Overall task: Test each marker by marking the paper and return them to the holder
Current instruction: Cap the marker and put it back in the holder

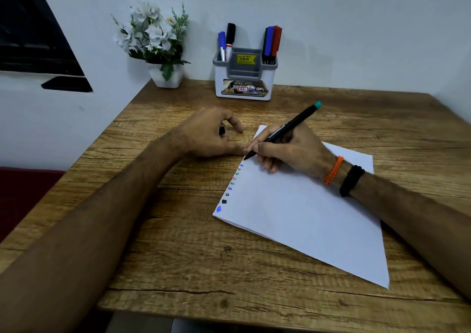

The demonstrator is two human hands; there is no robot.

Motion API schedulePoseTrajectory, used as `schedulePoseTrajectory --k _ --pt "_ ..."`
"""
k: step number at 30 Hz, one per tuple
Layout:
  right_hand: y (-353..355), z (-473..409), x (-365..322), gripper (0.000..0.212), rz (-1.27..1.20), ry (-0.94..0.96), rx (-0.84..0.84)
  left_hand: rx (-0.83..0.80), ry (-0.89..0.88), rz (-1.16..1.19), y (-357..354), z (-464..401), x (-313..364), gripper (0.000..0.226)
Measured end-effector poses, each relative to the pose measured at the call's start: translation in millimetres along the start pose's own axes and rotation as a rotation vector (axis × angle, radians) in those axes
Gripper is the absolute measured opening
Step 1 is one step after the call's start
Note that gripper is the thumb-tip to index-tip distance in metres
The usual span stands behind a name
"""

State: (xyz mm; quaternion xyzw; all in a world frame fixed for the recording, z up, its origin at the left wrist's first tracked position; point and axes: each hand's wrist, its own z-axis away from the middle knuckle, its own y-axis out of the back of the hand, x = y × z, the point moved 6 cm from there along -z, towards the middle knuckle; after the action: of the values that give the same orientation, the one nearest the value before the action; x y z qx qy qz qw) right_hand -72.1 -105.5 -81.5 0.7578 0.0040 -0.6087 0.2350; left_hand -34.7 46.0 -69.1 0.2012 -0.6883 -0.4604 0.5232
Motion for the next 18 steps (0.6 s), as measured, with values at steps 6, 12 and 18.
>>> schedulePoseTrajectory --k 6,12,18 --pt "-0.2 0.2 -0.3 0.012 0.021 0.003 -0.002 0.013 -0.011 -0.025 0.1 -0.4 0.7 0.048" --pt "-1.1 1.5 -0.4 0.014 0.042 -0.005 0.002 0.021 -0.020 -0.020 0.0 -0.2 0.6 0.046" --pt "-1.5 1.4 -0.2 0.015 0.040 -0.013 -0.002 0.024 -0.019 -0.039 -0.1 -0.4 0.3 0.045"
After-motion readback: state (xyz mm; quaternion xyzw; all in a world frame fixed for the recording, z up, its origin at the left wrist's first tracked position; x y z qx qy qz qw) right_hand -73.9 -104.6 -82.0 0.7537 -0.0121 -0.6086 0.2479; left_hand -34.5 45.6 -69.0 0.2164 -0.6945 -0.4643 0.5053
